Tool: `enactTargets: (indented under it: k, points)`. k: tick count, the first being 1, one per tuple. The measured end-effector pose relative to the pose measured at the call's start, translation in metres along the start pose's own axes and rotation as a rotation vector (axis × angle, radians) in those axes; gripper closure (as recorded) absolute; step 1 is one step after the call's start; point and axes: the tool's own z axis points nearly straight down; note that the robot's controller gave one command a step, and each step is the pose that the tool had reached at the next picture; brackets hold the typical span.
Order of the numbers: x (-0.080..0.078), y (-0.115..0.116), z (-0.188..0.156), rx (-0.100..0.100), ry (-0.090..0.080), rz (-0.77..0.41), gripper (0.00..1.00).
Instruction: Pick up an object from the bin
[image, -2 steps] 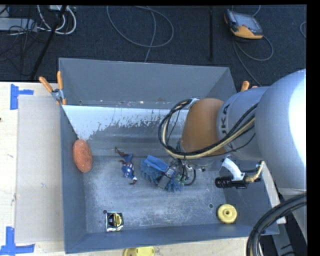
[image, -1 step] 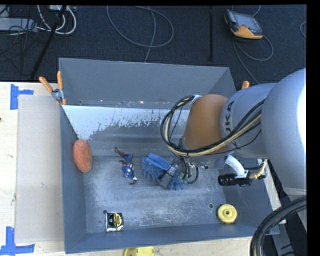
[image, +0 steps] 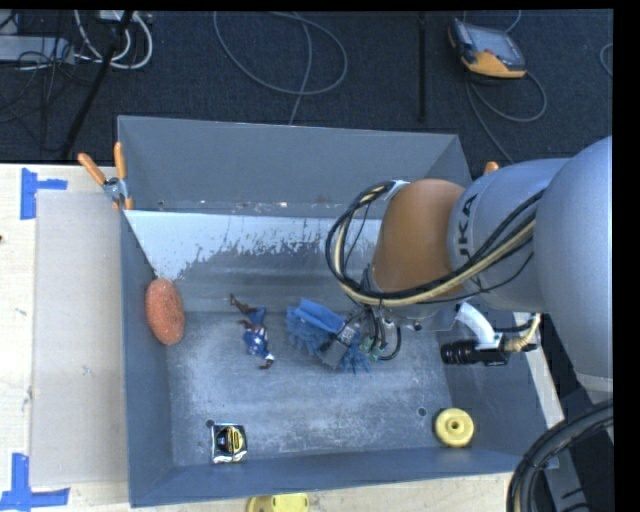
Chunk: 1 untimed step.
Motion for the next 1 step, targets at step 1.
enactTargets:
  k: [1]
  points:
    - [0.0002,-0.0005,-0.0127,0.0,0.001,0.001,1.0]
